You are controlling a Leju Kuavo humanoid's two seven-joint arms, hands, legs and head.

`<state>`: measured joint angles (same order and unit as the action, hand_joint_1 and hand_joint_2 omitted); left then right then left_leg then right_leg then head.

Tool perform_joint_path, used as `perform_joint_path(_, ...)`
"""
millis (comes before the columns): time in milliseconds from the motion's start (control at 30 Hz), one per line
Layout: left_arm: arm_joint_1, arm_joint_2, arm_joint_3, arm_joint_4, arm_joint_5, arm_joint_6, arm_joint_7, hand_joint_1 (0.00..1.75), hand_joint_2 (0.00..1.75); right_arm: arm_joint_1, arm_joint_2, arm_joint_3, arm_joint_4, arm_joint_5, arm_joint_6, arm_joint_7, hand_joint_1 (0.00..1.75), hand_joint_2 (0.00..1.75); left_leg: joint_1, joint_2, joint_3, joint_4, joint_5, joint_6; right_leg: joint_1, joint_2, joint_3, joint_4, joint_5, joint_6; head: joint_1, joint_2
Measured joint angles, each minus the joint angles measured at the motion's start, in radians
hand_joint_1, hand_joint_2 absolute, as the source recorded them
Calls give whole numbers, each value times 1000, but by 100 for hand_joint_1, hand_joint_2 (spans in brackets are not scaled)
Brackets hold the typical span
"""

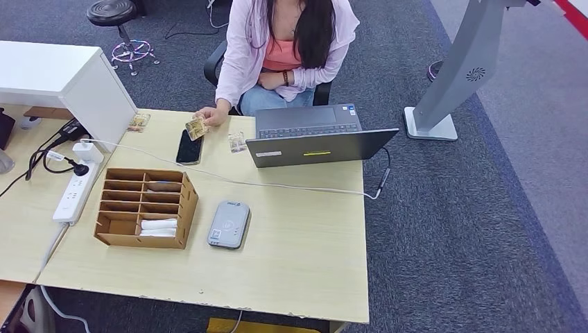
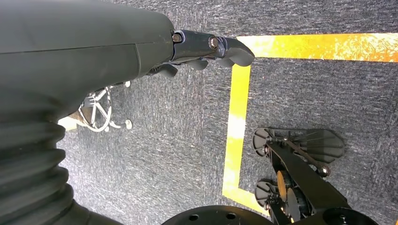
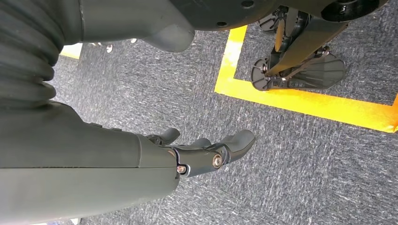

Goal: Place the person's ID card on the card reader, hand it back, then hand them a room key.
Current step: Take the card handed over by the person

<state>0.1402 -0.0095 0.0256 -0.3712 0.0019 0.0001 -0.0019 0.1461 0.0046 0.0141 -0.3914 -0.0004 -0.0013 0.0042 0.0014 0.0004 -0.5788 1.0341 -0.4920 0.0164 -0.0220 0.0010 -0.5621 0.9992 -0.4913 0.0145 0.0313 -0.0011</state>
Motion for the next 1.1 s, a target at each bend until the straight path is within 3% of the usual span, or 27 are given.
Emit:
perform_joint_path(33,0,0,0,0,0,0,0,0,44,0,0,0,0,0,0,0,0,131,0,0,0,0,0,0,0,0,0,0,0,0,0,0)
perform_joint_path(67,0,0,0,0,0,0,0,0,44,0,0,0,0,0,0,0,0,175,0,0,0,0,0,0,0,0,0,0,0,0,0,0)
perform_joint_path(100,0,0,0,0,0,0,0,0,87,0,0,0,0,0,0,0,0,131,0,0,0,0,0,0,0,0,0,0,0,0,0,0)
perform_joint_path(200,0,0,0,0,0,0,0,0,87,0,0,0,0,0,0,0,0,131,0,0,0,0,0,0,0,0,0,0,0,0,0,0)
perform_joint_path(233,0,0,0,0,0,0,0,0,87,0,0,0,0,0,0,0,0,175,0,0,0,0,0,0,0,0,0,0,0,0,0,0)
perform_joint_path(333,0,0,0,0,0,0,0,0,87,0,0,0,0,0,0,0,0,44,0,0,0,0,0,0,0,0,0,0,0,0,0,0)
perform_joint_path(367,0,0,0,0,0,0,0,0,44,0,0,0,0,0,0,0,0,0,0,0,0,0,0,0,0,0,0,0,0,0,0,0)
perform_joint_path(400,0,0,0,0,0,0,0,0,0,0,0,0,0,0,0,0,0,44,0,0,0,0,0,0,0,0,0,0,0,0,0,0)
perform_joint_path(500,0,0,0,0,0,0,0,0,131,0,0,0,0,0,0,0,0,175,0,0,0,0,0,0,0,0,0,0,0,0,0,0)
perform_joint_path(533,0,0,0,0,0,0,0,0,175,0,0,0,0,0,0,0,0,175,0,0,0,0,0,0,0,0,0,0,0,0,0,0)
perform_joint_path(667,-1,0,3,0,12,-3,-9,0,175,-5,0,-12,0,12,-2,-11,0,175,0,0,0,0,0,0,0,0,0,0,0,0,0,0)
perform_joint_path(700,-3,0,6,0,23,-7,-19,0,175,-9,1,-24,1,23,-5,-20,0,131,0,0,0,0,0,0,0,0,0,0,0,0,0,0)
perform_joint_path(800,-11,0,28,0,67,-27,-56,0,44,-27,7,-69,4,64,-17,-57,0,0,0,0,0,0,0,0,0,0,0,0,0,0,0,0)
perform_joint_path(833,-14,-1,38,0,83,-34,-68,0,44,-34,9,-84,6,78,-22,-70,0,0,0,0,0,0,0,0,0,0,0,0,0,0,0,0)
perform_joint_path(933,-23,-2,70,1,131,-57,-107,0,175,-55,19,-131,14,123,-37,-111,0,0,0,0,0,0,0,0,0,0,1,0,0,0,0,0)
perform_joint_path(967,-26,-2,81,1,147,-65,-120,0,175,-63,23,-147,16,137,-42,-125,0,0,0,0,0,0,0,0,0,0,1,0,0,0,0,0)
perform_joint_path(1100,-39,-3,131,8,210,-107,-172,0,175,-93,40,-214,29,198,-65,-180,0,175,0,0,0,0,0,0,0,0,1,0,0,0,0,0)
